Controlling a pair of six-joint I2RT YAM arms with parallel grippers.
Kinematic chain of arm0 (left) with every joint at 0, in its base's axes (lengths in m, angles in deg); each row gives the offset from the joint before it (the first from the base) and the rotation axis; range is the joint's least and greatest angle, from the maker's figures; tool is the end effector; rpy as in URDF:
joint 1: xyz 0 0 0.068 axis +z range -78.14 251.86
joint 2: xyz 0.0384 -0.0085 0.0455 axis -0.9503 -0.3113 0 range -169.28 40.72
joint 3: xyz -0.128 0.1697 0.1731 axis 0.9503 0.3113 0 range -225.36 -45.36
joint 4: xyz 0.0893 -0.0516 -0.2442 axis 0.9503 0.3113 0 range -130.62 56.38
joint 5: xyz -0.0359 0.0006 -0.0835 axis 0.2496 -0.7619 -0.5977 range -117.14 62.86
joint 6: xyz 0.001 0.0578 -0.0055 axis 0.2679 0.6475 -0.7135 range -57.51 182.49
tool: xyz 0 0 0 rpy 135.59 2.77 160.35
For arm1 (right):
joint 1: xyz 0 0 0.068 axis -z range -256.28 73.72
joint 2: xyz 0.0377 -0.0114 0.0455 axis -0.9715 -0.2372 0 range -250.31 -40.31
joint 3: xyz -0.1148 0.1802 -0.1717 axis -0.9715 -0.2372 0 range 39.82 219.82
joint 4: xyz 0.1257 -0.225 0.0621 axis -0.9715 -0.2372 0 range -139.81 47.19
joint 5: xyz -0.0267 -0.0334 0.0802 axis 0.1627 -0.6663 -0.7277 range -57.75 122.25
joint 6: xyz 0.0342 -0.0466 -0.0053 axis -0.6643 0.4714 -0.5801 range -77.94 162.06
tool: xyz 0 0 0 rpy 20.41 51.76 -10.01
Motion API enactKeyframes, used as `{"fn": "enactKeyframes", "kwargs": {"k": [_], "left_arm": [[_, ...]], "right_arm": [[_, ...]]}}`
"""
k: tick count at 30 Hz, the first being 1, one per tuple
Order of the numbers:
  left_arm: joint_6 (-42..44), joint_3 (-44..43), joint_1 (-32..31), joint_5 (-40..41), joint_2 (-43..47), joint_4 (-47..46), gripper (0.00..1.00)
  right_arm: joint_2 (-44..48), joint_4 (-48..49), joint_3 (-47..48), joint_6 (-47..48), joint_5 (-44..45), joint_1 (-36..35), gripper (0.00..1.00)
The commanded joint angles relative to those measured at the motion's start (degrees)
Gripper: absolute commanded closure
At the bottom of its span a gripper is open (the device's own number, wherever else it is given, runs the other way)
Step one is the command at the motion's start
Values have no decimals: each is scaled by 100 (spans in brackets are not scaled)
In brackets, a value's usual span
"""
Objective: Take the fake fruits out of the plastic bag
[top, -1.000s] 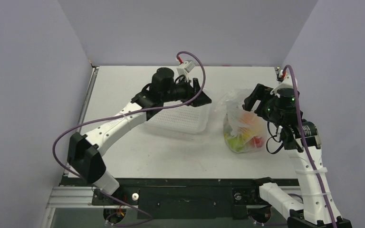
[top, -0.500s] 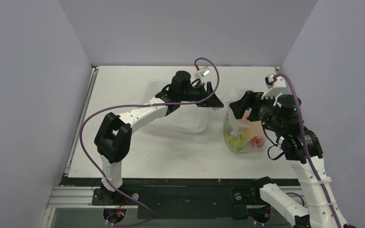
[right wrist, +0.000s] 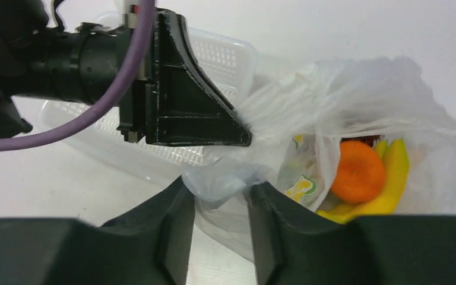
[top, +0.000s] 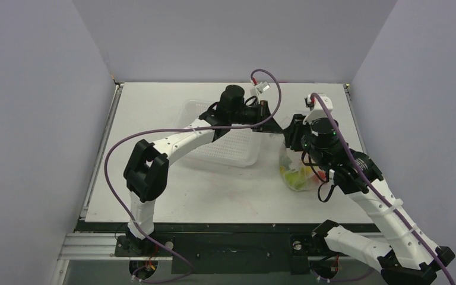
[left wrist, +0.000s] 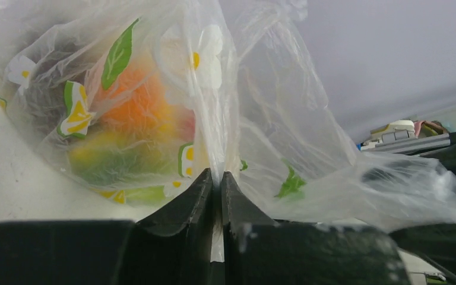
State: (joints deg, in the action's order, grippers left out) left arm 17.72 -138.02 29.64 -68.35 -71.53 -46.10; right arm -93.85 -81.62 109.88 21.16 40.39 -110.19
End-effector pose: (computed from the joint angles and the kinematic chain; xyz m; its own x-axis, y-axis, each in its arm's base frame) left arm 0.3348 -0.3410 0.3065 -0.8176 0.0264 -0.5752 0.5675 0.2060 -0.7972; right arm 0.1614 0.1014 0.4114 -0.4522 0.1216 -0.8836 -0.3020 0.9113 0.2799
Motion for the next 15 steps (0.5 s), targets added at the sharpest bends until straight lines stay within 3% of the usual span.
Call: {"fn": "enactKeyframes", "kwargs": {"k": [1,2,4,8,12,15], "left_arm": [[376,-741,25,73,-181,354,100],[374,-879,40,106,-293,473,100],[97,-1328,109,156,-558,441,100],[-1353,-2243,185,40,-1296,-611,100],[-2310,-3829,33,569,-2118,-739,100],[-2684,-4968,-65,802,-2915,-610,100]], "right_arm": [[13,-321,107,-479,2147,-166,95],[12,-547,186,-707,2772,-128,99],[103,-664,264,-720,3132,145,100],[221,-659,417,-271,2482,1521,100],[263,-323,401,241,2078,2534,100],[169,-224,693,305,2381,2995,100]]}}
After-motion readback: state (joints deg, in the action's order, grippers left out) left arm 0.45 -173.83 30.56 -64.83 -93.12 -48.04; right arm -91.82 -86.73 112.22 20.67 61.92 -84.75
